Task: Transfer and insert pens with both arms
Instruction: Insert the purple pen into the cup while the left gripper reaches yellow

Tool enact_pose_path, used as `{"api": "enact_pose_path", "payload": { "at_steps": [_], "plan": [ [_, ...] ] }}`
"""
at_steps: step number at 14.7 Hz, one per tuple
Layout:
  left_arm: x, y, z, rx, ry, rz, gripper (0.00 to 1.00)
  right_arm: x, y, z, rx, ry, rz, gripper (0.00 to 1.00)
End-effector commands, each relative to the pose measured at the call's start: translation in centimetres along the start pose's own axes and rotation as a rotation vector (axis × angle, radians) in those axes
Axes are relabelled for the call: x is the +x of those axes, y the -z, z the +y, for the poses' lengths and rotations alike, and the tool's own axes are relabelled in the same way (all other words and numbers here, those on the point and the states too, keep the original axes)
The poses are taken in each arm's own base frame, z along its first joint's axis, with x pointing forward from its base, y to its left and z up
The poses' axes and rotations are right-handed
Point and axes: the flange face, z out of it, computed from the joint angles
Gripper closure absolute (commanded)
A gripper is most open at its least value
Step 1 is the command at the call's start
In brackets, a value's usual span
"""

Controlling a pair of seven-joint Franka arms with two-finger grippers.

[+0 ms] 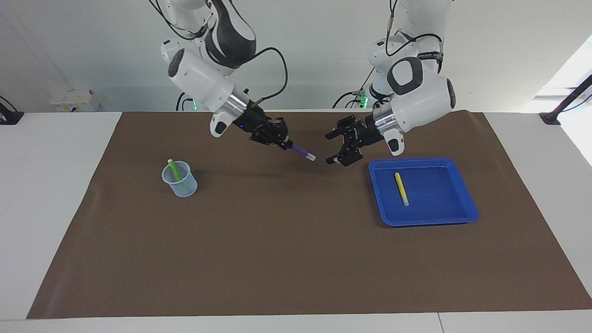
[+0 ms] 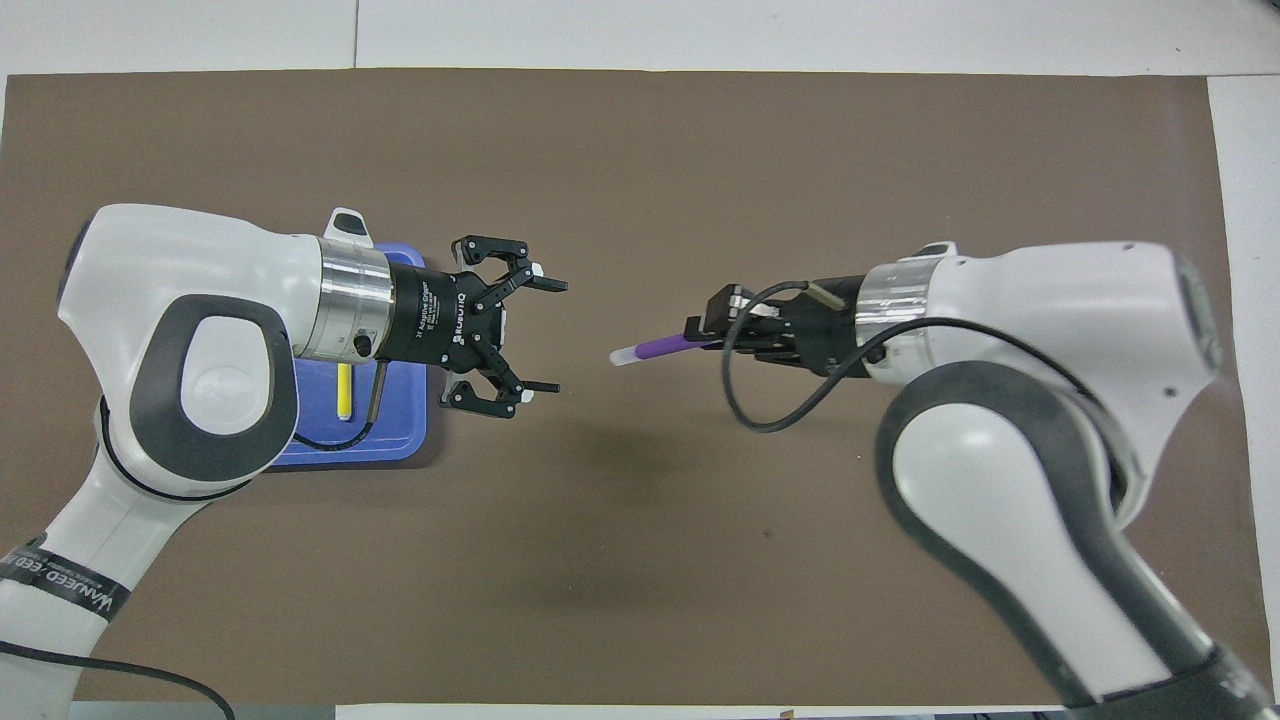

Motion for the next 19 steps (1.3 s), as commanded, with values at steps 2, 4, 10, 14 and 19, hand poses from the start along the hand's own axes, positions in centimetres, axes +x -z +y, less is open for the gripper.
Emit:
{"api": "enact_pose_path", "payload": {
  "at_steps": [2,4,10,14,19],
  "plan": [
    [2.2,2.1,-0.2,-0.024,0.007,0.057,0.00,5.2,9.2,5.2,-0.142,0.162,-0.087,1.00],
    [3.8,3.3,-0.1,0.008,-0.051,0.122,0.00,7.3,11.4,8.2,-0.225,0.217,-0.133,1.00],
    [9.2,6.5,-0.9,0.087,-0.201,0.293,0.00,8.8,13.4,14.9,-0.393,0.463,-0.230,1.00],
    [12.8,9.6,-1.6,0.207,-0.406,0.387,0.00,7.3,12.9,18.3,-0.389,0.432,-0.226,1.00],
    [16.8,9.9,-1.1,0.444,-0.846,0.515,0.00,5.8,11.7,20.2,-0.427,0.425,-0.239,1.00]
  ]
}}
